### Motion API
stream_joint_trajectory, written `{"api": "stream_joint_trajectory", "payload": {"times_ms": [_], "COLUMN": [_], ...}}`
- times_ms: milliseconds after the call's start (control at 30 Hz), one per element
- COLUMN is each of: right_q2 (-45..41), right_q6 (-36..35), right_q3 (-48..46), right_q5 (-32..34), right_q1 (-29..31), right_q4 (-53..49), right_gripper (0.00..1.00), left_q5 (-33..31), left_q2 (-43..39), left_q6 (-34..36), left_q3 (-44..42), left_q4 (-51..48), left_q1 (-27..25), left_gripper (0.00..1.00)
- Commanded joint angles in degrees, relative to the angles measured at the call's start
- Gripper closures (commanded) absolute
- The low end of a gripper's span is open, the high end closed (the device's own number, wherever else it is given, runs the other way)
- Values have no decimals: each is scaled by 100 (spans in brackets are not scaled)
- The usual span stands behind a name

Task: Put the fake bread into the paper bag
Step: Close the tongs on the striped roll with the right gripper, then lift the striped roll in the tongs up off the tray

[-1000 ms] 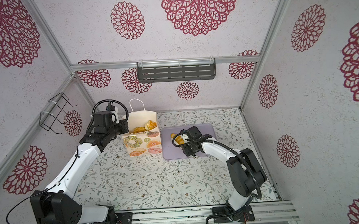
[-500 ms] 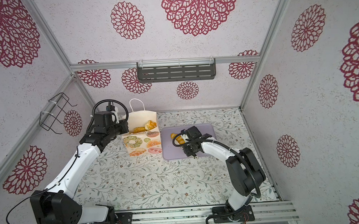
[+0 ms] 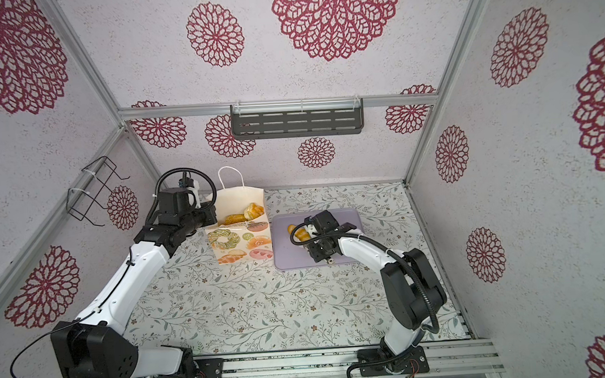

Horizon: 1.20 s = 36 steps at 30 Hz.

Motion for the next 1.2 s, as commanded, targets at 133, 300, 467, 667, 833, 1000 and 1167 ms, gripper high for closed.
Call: {"api": "stream_joint_trajectory", "payload": {"times_ms": [133, 300, 467, 667, 833, 1000, 1167], "right_q2": [81, 111, 67, -48, -226, -479, -609], "right_q6": [-49, -23, -24, 83, 194, 309, 387], "right_q3": [241, 252, 273, 239, 194, 60, 44], "right_q5": [-104, -117, -139, -219, -303, -361, -375], "right_q1": [-11, 13, 22, 28, 35, 28, 29], "right_q4": [22, 13, 5, 85, 183, 382, 475], "right_gripper": [54, 59, 63, 70, 74, 76, 78], "left_q5": [46, 42, 50, 35, 33, 33, 76], "left_q2": [-16, -12, -12, -16, -20, -25, 30], "left_q6": [80, 85, 84, 93, 90, 87, 75], "left_q3": [109, 107, 110, 110, 109, 110, 114], "left_q4": [-1, -1, -3, 1, 1, 1, 8], "left_q1": [-88, -88, -87, -88, -88, -85, -88], "left_gripper": [100, 100, 100, 100, 100, 100, 100]}}
